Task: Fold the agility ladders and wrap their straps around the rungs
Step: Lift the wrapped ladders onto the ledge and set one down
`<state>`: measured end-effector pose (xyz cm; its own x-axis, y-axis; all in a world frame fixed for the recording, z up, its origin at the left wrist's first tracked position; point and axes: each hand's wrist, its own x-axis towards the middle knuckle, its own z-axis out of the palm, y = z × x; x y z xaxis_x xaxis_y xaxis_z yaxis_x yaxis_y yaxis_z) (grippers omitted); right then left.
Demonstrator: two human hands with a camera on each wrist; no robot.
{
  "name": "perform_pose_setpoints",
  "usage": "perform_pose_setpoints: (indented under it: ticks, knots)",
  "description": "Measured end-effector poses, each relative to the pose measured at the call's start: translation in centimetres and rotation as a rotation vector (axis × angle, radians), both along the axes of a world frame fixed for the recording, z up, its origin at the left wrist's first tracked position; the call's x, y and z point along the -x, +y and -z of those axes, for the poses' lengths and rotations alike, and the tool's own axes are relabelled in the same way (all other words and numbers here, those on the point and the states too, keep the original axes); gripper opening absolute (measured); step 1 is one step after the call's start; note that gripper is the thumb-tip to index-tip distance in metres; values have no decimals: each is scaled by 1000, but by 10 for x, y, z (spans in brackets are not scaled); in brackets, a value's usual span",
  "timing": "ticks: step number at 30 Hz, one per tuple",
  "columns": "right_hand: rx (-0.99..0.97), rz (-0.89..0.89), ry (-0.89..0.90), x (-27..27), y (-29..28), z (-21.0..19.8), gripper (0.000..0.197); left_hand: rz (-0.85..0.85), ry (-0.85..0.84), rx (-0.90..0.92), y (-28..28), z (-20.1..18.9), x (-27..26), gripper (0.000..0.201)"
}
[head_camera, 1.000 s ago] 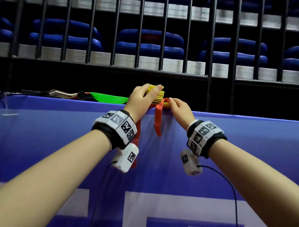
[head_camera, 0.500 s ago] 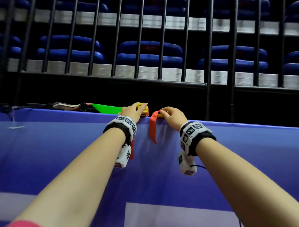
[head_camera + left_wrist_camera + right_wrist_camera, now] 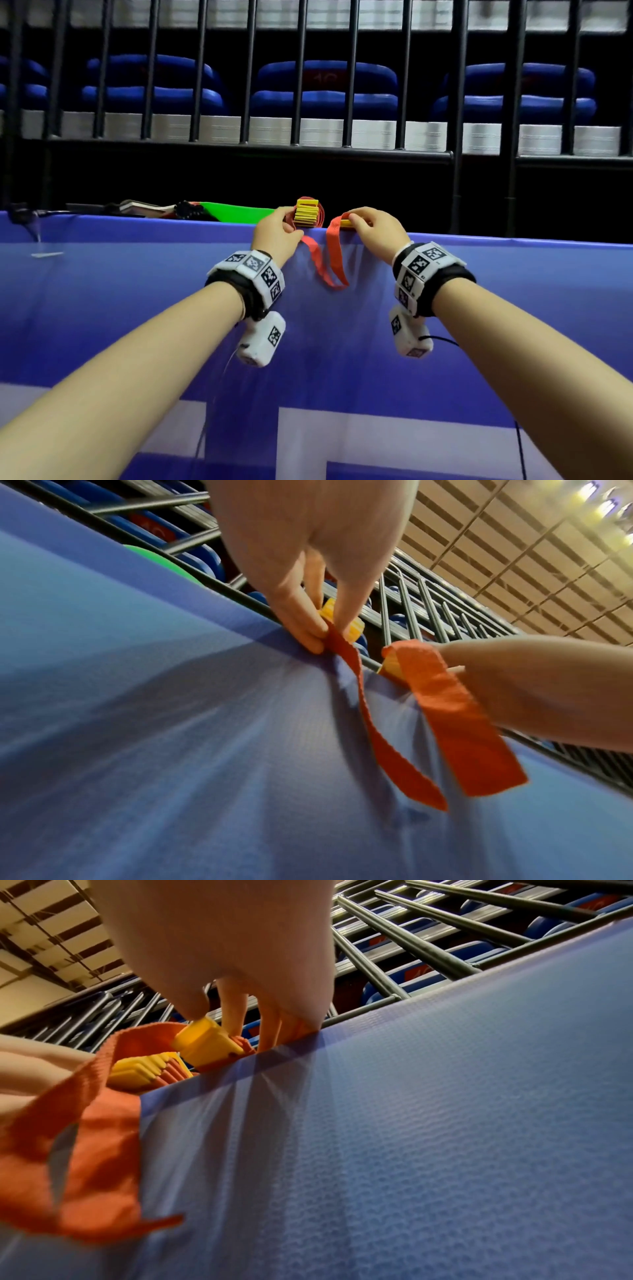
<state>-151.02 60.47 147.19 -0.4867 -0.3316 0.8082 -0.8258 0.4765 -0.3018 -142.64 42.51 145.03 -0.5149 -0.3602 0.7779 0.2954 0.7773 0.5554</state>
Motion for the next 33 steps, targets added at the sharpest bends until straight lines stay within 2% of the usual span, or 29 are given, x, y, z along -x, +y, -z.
perform_pose_setpoints:
  ticks: [3, 8, 10, 13, 14, 16, 18, 20, 23, 25, 29, 33]
  knots:
    - [-8, -5, -3, 0, 1, 1, 28, 80, 33, -12, 1, -5, 4, 49]
    - [-45, 6, 1, -1, 2, -2, 34, 74, 27, 359, -13, -3, 12, 50]
    - [-62, 24, 126, -5, 0, -1, 42, 58, 33, 457, -20, -6, 15, 51]
    - [-108, -18, 359, -15, -8, 12, 41, 42, 93, 507, -27, -16, 18, 46]
    - [-141, -18, 411, -16, -11, 17, 42, 22, 115, 521, -30, -19, 19, 49]
    - [-167, 22, 459, -16, -18, 27, 46, -12, 131, 551, -38, -26, 24, 68]
    - [-144, 88, 476, -16, -25, 32, 50, 49, 114, 594, -44, -32, 28, 83]
    - [-130, 183, 482, -16, -34, 36, 49, 154, 57, 653, -45, -38, 31, 76]
    - [-75, 294, 504, -12, -46, 39, 34, 268, 21, 696, -47, -42, 38, 53]
    - [-48, 340, 513, -9, -49, 36, 25, 319, 26, 678, -49, -41, 40, 47]
    - [-7, 358, 484, -14, -51, 19, 18, 271, 44, 652, -57, -38, 46, 40]
    - [-118, 409, 404, -21, -62, -10, 19, 245, 142, 591, -69, -33, 51, 42]
